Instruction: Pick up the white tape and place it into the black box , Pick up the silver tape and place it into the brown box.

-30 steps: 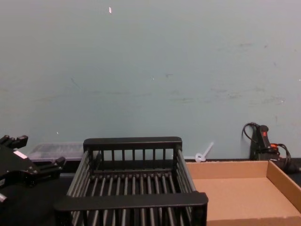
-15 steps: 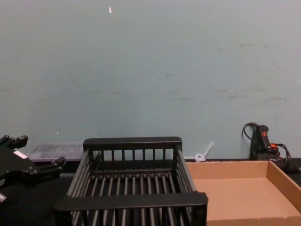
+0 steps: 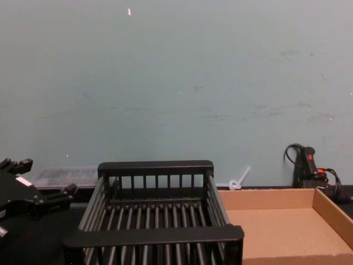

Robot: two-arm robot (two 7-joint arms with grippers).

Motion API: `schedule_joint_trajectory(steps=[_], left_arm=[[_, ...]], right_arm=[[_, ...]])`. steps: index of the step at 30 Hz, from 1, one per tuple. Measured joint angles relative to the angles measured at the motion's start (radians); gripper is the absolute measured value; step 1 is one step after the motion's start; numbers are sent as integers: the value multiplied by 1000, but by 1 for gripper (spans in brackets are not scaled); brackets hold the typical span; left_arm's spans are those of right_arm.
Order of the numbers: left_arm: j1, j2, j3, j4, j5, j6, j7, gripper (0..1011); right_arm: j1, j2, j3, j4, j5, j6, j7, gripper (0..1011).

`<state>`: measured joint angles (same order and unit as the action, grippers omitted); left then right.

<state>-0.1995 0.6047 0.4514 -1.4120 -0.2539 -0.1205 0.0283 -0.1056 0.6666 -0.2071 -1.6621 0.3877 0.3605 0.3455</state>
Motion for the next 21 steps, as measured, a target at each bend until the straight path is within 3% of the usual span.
schedule_joint_trajectory(steps=[21], left_arm=[[0,0,0,0,0,0,0,1001]], right_arm=[[-2,-6,8,2,1,-4,2,1002]])
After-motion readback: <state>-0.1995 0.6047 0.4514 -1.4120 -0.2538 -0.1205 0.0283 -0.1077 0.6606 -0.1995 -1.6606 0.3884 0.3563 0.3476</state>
